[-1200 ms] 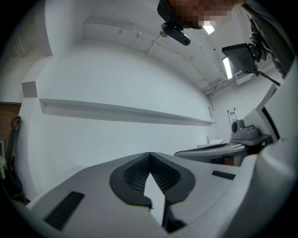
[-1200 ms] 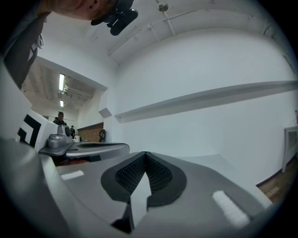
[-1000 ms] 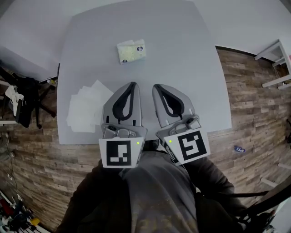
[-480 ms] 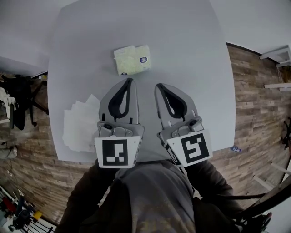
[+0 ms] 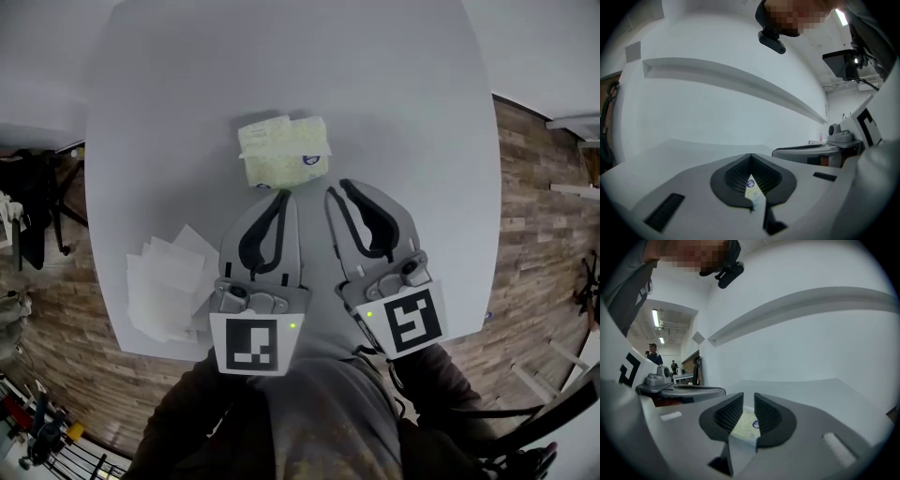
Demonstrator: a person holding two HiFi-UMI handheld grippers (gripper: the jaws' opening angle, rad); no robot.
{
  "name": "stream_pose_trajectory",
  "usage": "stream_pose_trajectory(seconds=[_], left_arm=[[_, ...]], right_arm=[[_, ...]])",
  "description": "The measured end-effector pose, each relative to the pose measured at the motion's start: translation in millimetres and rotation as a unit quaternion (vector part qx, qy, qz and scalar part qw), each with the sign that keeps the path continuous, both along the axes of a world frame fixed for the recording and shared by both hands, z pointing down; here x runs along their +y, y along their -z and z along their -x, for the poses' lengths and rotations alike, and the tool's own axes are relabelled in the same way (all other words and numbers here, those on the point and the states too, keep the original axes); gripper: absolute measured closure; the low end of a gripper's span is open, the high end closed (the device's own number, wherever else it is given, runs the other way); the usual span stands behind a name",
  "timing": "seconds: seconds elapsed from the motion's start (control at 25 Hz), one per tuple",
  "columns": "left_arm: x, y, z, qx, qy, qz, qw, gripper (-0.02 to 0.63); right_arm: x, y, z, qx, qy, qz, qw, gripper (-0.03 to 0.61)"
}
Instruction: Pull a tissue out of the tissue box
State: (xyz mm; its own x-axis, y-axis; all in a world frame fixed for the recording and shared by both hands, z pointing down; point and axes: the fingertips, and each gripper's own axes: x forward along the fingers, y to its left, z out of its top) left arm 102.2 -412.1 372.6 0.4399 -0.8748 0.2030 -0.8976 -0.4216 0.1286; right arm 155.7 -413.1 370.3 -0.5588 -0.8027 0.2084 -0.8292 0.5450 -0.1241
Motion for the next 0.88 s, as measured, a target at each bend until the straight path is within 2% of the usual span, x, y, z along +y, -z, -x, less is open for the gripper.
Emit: stream_pose_trajectory(seconds=[0.08, 0.16, 0.32, 0.44, 0.68, 0.76, 0.8, 0.88], left_arm=[[-4, -9, 1, 0.005, 0.003, 0.011, 0.9999, 0.612], [-9, -18, 2, 0.01, 0.006, 0.02, 0.9997, 0.612], [-16, -34, 4, 0.018, 0.008, 0.034, 0.9992, 0.612], [-20, -43, 6, 0.021, 0.015, 0.043, 0.9987, 0.612], [-29, -58, 9, 0.025, 0.015, 0.053, 0.9982, 0.612], [-31, -60, 8, 0.026, 0.015, 0.054, 0.9981, 0.612], [-31, -62, 8, 0.026, 0.015, 0.054, 0.9981, 0.612], [-33, -65, 8, 0.025, 0.014, 0.056, 0.998, 0.612]], right_arm=[[-6, -8, 2, 0.012, 0.019, 0.004, 1.0, 0.474], [-13, -20, 3, 0.029, 0.031, 0.012, 0.999, 0.44], [-26, -45, 8, 0.061, 0.047, 0.017, 0.997, 0.425], [-34, -57, 9, 0.096, 0.059, 0.001, 0.994, 0.425], [-52, -71, 13, 0.115, 0.064, -0.014, 0.991, 0.425], [-54, -75, 15, 0.125, 0.066, -0.014, 0.99, 0.429], [-55, -76, 15, 0.128, 0.065, -0.014, 0.99, 0.458], [-55, -77, 15, 0.129, 0.067, -0.015, 0.989, 0.575]])
